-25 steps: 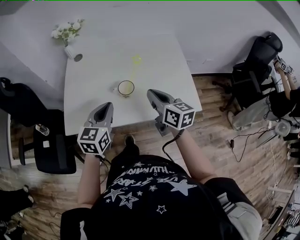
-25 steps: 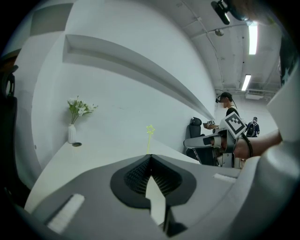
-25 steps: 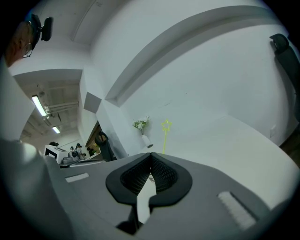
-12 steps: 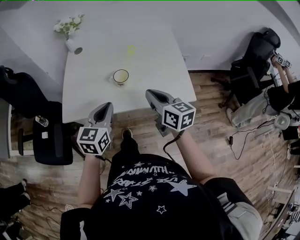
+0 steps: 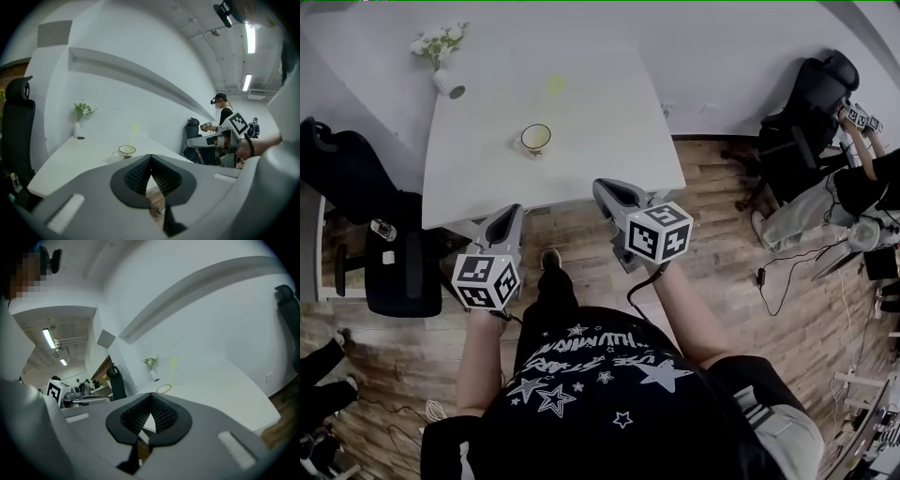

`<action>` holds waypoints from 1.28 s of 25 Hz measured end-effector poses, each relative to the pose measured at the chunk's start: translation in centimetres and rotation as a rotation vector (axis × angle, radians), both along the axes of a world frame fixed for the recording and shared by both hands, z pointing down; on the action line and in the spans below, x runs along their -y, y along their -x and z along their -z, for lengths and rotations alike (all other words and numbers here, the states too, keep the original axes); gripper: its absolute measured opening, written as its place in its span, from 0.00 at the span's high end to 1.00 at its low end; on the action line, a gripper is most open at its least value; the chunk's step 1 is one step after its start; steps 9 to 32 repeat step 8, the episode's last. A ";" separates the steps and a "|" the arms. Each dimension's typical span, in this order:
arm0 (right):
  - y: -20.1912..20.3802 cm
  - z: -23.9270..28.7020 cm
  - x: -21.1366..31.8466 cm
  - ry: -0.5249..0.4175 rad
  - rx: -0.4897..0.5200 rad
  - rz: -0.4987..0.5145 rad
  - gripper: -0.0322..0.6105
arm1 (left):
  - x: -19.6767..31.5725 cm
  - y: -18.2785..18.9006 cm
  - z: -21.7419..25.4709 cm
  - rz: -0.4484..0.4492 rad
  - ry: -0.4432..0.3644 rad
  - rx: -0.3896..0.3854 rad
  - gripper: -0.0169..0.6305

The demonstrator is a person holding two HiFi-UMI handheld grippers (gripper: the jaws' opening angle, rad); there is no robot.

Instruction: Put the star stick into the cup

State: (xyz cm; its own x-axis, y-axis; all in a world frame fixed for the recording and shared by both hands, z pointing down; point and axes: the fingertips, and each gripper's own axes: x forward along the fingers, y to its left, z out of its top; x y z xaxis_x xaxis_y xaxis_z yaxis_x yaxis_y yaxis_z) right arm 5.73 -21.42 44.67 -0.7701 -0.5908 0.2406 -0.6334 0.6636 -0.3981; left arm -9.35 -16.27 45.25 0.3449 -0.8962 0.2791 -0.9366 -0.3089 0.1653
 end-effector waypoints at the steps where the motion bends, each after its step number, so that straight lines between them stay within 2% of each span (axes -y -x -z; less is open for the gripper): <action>1: -0.2 0.0 -0.3 -0.001 -0.001 0.000 0.93 | -0.3 -0.2 0.0 0.001 0.001 0.000 0.97; 8: -2.2 0.2 -1.6 -0.019 -0.017 -0.024 0.93 | -1.7 -2.1 0.4 -0.001 -0.004 0.004 0.97; 32: -2.2 0.2 -1.6 -0.019 -0.017 -0.024 0.93 | -1.7 -2.1 0.4 -0.001 -0.004 0.004 0.97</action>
